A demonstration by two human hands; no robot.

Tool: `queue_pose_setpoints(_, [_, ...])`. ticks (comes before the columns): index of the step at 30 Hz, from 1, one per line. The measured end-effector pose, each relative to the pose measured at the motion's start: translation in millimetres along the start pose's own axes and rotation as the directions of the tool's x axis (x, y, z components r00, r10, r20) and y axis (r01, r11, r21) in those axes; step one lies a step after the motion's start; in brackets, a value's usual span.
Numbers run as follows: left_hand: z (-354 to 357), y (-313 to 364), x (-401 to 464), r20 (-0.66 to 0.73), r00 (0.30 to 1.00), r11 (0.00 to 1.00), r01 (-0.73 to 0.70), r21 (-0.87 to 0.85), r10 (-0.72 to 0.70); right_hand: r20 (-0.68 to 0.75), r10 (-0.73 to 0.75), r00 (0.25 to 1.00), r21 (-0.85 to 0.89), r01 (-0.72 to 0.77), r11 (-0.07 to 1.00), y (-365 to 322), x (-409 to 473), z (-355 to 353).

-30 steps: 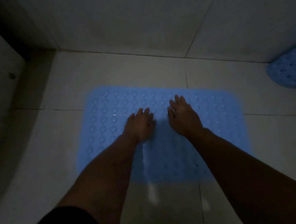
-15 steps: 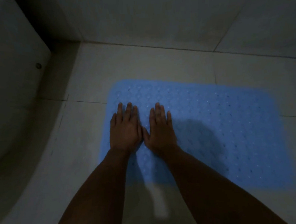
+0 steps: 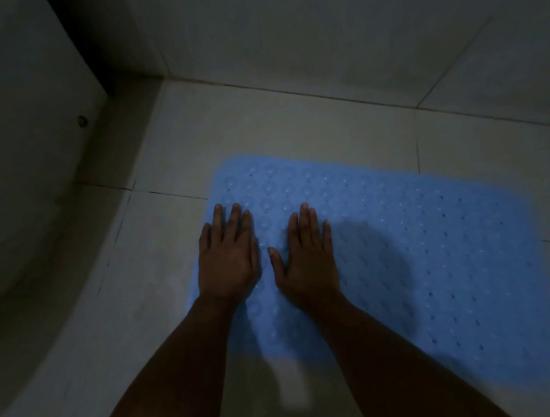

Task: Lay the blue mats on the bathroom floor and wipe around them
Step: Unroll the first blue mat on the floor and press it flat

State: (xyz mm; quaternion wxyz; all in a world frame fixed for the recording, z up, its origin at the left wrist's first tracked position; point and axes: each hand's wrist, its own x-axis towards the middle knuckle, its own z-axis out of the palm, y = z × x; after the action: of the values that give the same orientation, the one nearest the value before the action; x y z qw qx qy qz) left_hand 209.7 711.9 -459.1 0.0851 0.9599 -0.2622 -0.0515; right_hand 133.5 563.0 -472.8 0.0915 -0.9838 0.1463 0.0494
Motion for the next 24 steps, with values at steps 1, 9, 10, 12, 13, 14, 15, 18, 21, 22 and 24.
queue_pose_setpoints(1, [1.1, 0.5, -0.4, 0.005, 1.000, 1.000, -0.006, 0.000, 0.005, 0.007, 0.003, 1.000, 0.007, -0.003, 1.000, -0.5, 0.3, 0.0])
queue_pose_setpoints(9, [-27.7, 15.4, 5.0, 0.019, 0.999, 0.998, -0.034, -0.058, 0.035, 0.420, 0.066, 0.905, 0.208, -0.167, 0.964, 0.5, 43.2, -71.2])
queue_pose_setpoints(10, [-27.9, 18.9, 6.8, 0.026, 0.998, 0.997, -0.047, -0.060, 0.048, 0.426, 0.093, 0.900, 0.245, -0.214, 0.945, 6.0, 52.5, -88.3])
queue_pose_setpoints(12, [-23.2, 27.8, 10.5, 0.050, 0.996, 0.996, -0.065, -0.068, 0.068, 0.371, 0.112, 0.922, 0.313, -0.238, 0.919, 19.1, 64.6, -109.3])
queue_pose_setpoints(13, [-17.6, 33.7, 10.9, 0.066, 0.995, 0.994, -0.074, -0.075, 0.079, 0.330, 0.101, 0.938, 0.332, -0.216, 0.918, 25.0, 65.5, -112.8])
queue_pose_setpoints(14, [-9.3, 41.1, 11.3, 0.081, 0.992, 0.993, -0.089, -0.071, 0.095, 0.288, 0.090, 0.953, 0.347, -0.192, 0.918, 31.7, 64.3, -113.0])
queue_pose_setpoints(15, [0.2, 47.1, 10.5, 0.093, 0.990, 0.993, -0.102, -0.055, 0.107, 0.252, 0.084, 0.964, 0.372, -0.177, 0.911, 37.1, 62.2, -109.9])
queue_pose_setpoints(18, [20.2, 55.1, 8.6, 0.066, 0.992, 0.993, -0.113, 0.016, 0.112, 0.173, 0.091, 0.981, 0.460, -0.162, 0.873, 49.2, 59.1, -91.4])
queue_pose_setpoints(21, [27.1, 54.9, 7.2, 0.036, 0.993, 0.992, -0.117, 0.046, 0.115, -0.001, 0.020, 1.000, 0.476, -0.017, 0.880, 60.1, 54.5, -70.3])
queue_pose_setpoints(22, [27.4, 55.3, 6.7, 0.036, 0.993, 0.992, -0.118, 0.045, 0.116, -0.067, 0.005, 0.998, 0.478, 0.028, 0.878, 63.8, 53.3, -63.4])
queue_pose_setpoints(24, [27.9, 56.3, 5.5, 0.044, 0.992, 0.992, -0.119, 0.033, 0.117, -0.177, 0.001, 0.984, 0.476, 0.084, 0.875, 69.2, 52.8, -55.8])
